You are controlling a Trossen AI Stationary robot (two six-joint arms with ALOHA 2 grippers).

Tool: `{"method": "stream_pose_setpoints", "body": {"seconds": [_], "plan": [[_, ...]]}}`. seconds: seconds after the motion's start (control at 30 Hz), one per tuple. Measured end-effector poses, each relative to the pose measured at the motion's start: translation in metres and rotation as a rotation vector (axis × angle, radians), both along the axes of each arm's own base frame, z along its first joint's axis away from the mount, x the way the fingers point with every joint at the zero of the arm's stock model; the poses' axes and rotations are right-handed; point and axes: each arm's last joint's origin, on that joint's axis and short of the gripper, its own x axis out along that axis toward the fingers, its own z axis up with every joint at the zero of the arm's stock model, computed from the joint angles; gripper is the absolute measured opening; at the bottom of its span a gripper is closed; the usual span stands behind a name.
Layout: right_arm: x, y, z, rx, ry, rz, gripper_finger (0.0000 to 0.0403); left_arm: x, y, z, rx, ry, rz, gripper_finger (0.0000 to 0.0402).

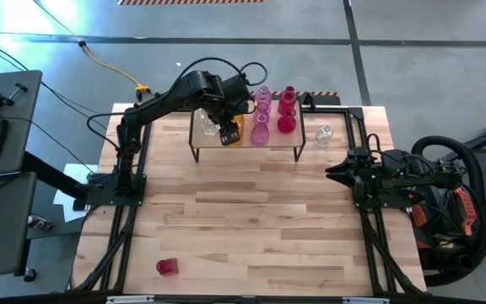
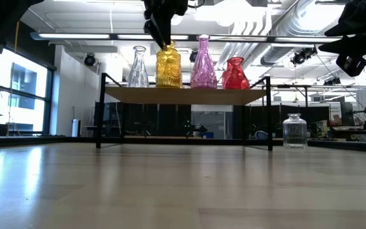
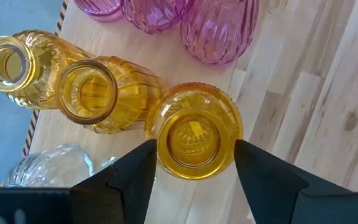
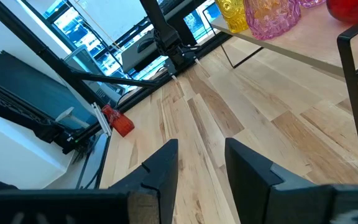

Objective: Sort vases onto shelf
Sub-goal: Put the yellow vase aligned with the other yellow vases on the shelf, then put the red vase aligned with the other red vases on the shelf

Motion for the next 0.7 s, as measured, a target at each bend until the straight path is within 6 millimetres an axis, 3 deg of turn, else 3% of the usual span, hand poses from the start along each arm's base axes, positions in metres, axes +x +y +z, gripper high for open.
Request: {"method": "stream_pose_setpoints", "body": {"seconds": [0.7], "plan": [[0.000, 0.000, 0.000, 0.000, 0.000, 0.000, 0.0114, -0.008, -0.010, 0.014, 0.027, -0.046, -0.004, 0.0214]]}}
